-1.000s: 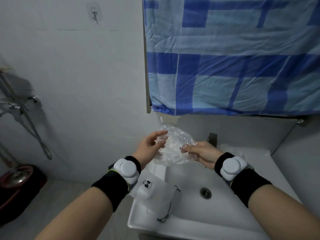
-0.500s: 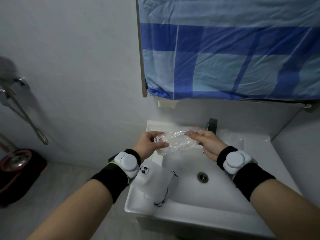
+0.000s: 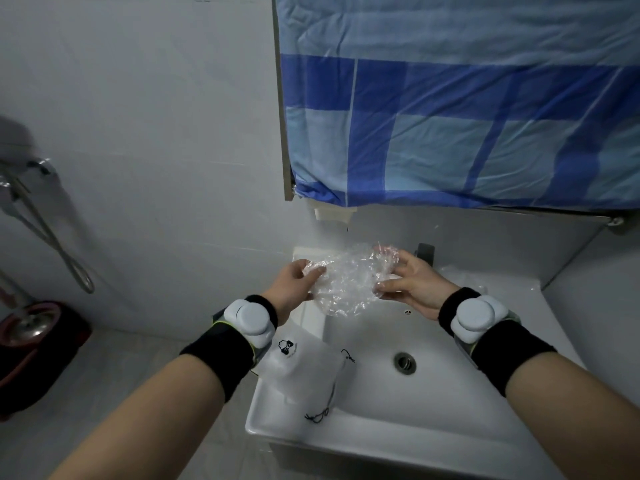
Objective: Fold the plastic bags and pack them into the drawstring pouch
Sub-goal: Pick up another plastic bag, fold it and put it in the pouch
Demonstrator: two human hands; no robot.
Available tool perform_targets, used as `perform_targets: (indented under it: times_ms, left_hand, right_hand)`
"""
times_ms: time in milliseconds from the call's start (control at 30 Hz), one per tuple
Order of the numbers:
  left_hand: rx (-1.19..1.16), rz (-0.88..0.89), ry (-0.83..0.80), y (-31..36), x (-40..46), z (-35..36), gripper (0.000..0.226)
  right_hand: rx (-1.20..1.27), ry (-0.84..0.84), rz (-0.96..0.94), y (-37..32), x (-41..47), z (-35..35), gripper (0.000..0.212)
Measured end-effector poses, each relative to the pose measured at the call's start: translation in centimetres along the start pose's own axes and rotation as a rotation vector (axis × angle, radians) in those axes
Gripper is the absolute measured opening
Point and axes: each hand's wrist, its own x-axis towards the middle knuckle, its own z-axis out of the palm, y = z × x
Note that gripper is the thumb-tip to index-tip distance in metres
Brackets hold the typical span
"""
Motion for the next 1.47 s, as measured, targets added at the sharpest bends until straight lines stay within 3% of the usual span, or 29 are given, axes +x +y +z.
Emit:
perform_targets:
  times_ms: [100,267,400,600,700,767,834,934,1100,1200,1267,1300,1401,1467]
  left_hand:
    - [-0.099,0.002,-0.011,0.5,-0.3,-0.2,0.006]
    - [-0.12,-0.027,-0.139,1.1,-0.9,-0.3,0.031]
    - [-0.081,0.004,-0.19,1.4,-1.2,-0.2,0.039]
    - [-0.026,0.054,-0.262,1.5,-1.4,-0.5,0.043]
    - [-0.034,-0.006,-0.364,2.2,-1.9,-0.8,0.037]
    - [-0.046,-0.033,-0.296,2.8,-2.1,-0.5,0.031]
    - [-0.089,0.015,-0.232,3.1,-1.7,-0.2,0.033]
    - [-0.135,0.117,-0.266,3.7,-1.6,0.2,0.034]
    - [0.066,0.292,-0.391,4.8,-2.3,1.0,0.034]
    - [0.082,0.305,-0.347,5.0,-2.4,1.4,0.044]
    - [0.079,0.335,-0.319,5.2,-2.4,1.5,0.051]
    - [0.088,0.352,-0.305,5.3,-2.3,1.6,0.053]
    - [0.091,0.378,-0.252,5.5,-1.9,1.6,0.054]
    - [0.099,0.382,-0.228,5.6,-1.8,1.6,0.052]
  right_hand:
    - [0.003,0.016,-0.01,-0.6,0.2,-0.2,0.069]
    - [-0.009,0.038,0.015,-1.5,0.9,0.1,0.066]
    - [0.078,0.011,0.048,-2.7,0.8,1.2,0.023]
    - [-0.033,-0.002,-0.074,-2.7,1.0,1.6,0.073]
    - [-0.048,-0.036,-0.059,-3.2,0.7,1.5,0.08]
    - [-0.071,-0.07,-0.05,-3.5,0.5,1.5,0.083]
    - [-0.107,-0.1,-0.05,-3.7,0.5,1.7,0.084]
    - [-0.156,-0.129,-0.059,-4.3,0.6,2.0,0.084]
    - [-0.098,0.011,-0.063,-5.5,0.7,2.1,0.076]
    - [0.046,0.034,-0.057,-5.7,0.4,2.1,0.058]
    - [-0.128,-0.029,-0.015,-5.5,0.0,1.9,0.03]
    - [-0.252,-0.05,0.022,-5.4,-0.2,1.9,0.027]
    - [-0.422,-0.056,0.079,-4.7,-0.2,1.6,0.046]
    - [-0.42,-0.047,0.057,-4.6,-0.1,1.6,0.031]
